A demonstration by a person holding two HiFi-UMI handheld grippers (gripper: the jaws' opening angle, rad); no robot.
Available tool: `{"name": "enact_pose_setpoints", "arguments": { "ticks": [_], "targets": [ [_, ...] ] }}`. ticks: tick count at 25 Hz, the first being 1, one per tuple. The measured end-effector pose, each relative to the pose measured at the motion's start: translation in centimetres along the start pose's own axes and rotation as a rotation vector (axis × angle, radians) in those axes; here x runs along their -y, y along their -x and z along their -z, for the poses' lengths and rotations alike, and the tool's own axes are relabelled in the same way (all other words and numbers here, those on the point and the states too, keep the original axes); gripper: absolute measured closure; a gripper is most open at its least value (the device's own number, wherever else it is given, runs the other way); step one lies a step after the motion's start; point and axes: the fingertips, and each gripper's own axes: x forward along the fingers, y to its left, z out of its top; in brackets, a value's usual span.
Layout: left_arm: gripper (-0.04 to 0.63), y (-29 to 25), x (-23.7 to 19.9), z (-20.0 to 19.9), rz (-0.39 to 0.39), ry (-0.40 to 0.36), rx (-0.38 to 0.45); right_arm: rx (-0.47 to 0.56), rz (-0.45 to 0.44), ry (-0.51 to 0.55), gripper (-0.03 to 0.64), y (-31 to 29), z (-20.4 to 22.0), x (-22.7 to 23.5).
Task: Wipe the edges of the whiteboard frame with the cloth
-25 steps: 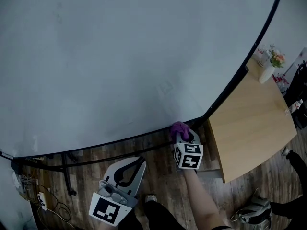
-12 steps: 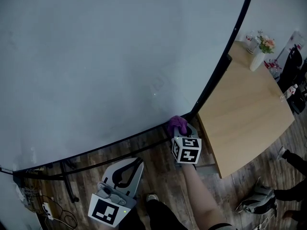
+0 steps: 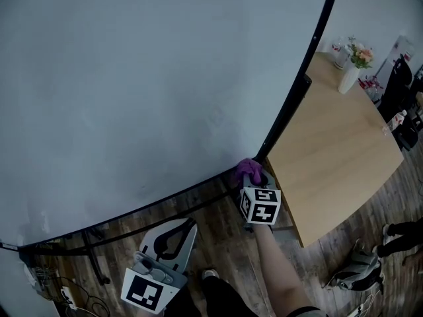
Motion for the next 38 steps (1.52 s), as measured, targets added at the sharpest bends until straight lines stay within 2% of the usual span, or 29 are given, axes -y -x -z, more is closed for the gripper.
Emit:
{"name": "enact_pose_setpoints", "arguments": {
  "ticks": [4, 17, 24, 32, 38],
  "targets": [
    [0.577, -0.5, -0.2, 0.2, 0.012, 0.004, -0.001, -0.003, 0.033, -0.033, 0.554, -0.3, -0.3, 1.8],
    [0.578, -0.8, -0.8, 0.5, 0.006, 0.006, -0.008, -0.001, 0.053, -0.011, 0.554, -0.5, -0.4, 2.6],
    [0.578, 0.8, -1.6, 0.1, -0.027, 0.007, -0.003, -0.014, 0.110, -0.095, 0.554, -0.5, -0.4, 4.5],
    [0.577, 3.1, -1.8, -0.1, -0.060, 0.006, 0.004, -0.007, 0.107, -0.104, 0.554, 0.4, -0.2, 4.2],
    [0.577, 5.6, -1.9, -0.4, -0.097, 0.005, 0.011, 0.024, 0.058, -0.077, 0.554, 2.9, 0.1, 1.8]
  ]
}}
